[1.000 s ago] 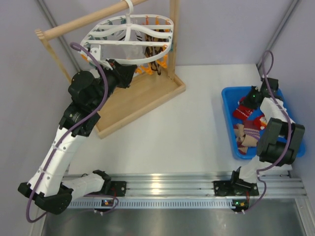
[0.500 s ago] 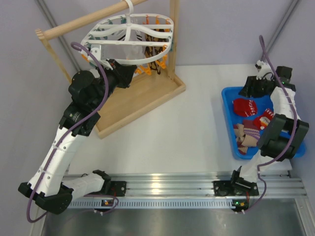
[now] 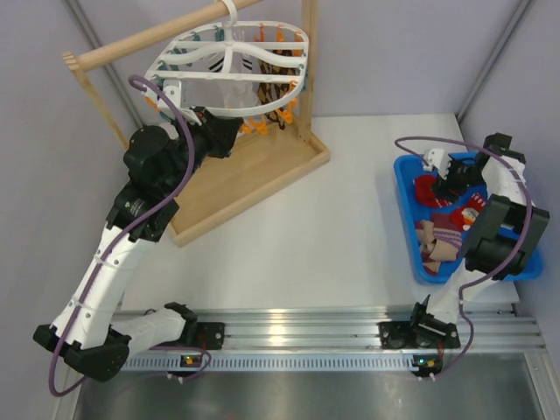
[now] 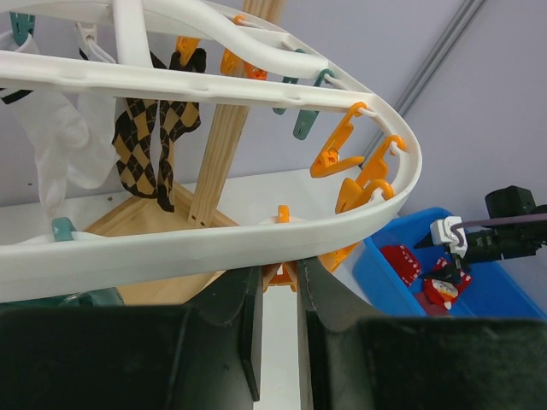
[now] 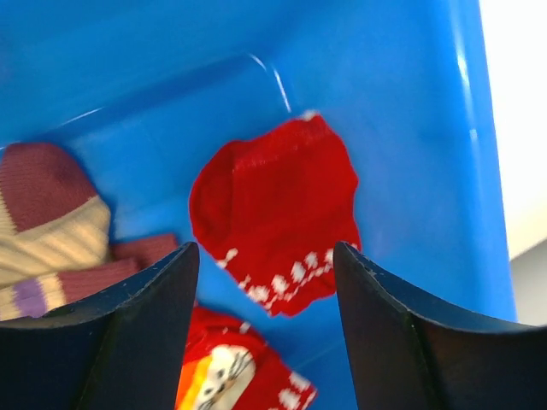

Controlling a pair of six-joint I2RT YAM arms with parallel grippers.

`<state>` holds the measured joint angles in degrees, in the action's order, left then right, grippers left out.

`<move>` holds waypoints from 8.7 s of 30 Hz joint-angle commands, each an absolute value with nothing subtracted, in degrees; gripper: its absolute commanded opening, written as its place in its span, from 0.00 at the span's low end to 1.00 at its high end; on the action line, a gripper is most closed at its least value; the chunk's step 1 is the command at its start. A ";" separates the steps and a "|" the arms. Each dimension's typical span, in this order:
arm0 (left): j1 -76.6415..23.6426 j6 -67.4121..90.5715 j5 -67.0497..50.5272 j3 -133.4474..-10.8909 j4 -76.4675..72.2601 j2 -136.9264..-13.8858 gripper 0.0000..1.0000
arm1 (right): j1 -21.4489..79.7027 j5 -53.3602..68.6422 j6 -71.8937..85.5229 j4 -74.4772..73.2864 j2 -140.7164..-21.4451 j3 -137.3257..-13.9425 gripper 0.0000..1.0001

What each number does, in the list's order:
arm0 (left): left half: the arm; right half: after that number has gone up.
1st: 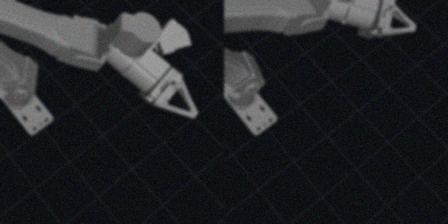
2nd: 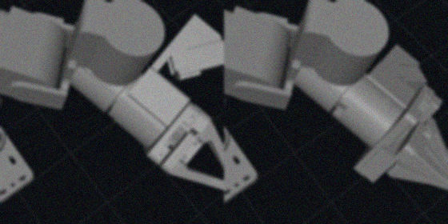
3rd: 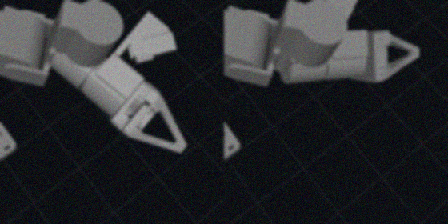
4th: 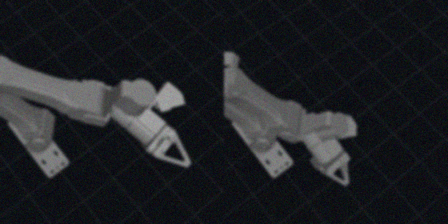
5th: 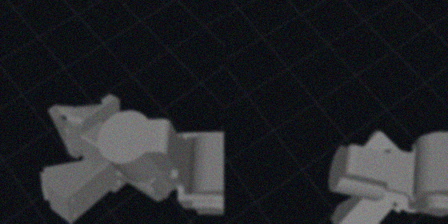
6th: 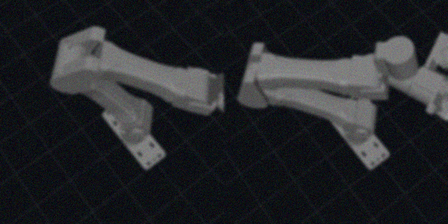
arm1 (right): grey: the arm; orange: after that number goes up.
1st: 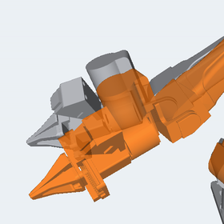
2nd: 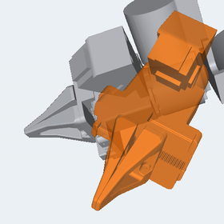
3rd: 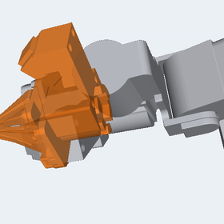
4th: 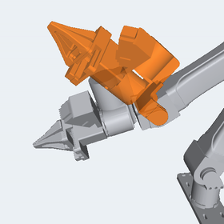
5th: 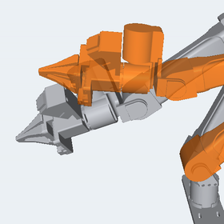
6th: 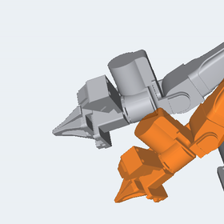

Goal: Clip the socks to the hanger
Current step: Pick up the sock from the bin, then clamp the sock onto the hanger, then open the clamp at the hanger.

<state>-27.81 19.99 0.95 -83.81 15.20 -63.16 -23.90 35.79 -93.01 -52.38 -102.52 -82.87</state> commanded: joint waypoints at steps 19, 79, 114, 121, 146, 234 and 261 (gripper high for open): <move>-26.28 20.04 2.29 -83.32 15.21 -63.98 0.00 | -17.67 29.10 -101.69 -39.55 -114.17 -85.60 0.34; -26.10 28.56 -6.24 -84.02 11.86 -65.39 0.00 | 41.66 22.15 11.51 16.26 -82.00 -77.43 0.00; -25.84 26.63 -3.16 -83.58 13.89 -65.04 0.00 | 43.42 19.95 11.95 16.52 -82.79 -80.33 0.00; -25.75 26.28 -2.29 -83.85 14.41 -65.21 0.00 | 43.51 20.65 12.92 17.23 -82.53 -80.77 0.00; -25.75 27.16 -2.02 -83.85 15.21 -65.74 0.00 | 44.65 21.62 13.62 18.98 -83.15 -83.40 0.00; -10.02 34.54 -18.11 -80.60 11.87 -59.06 0.00 | 52.29 25.49 -7.65 15.29 -80.77 -87.10 0.33; -10.02 32.70 -22.93 -81.03 13.18 -58.80 0.00 | 51.68 12.83 -11.51 26.81 -93.43 -89.73 0.41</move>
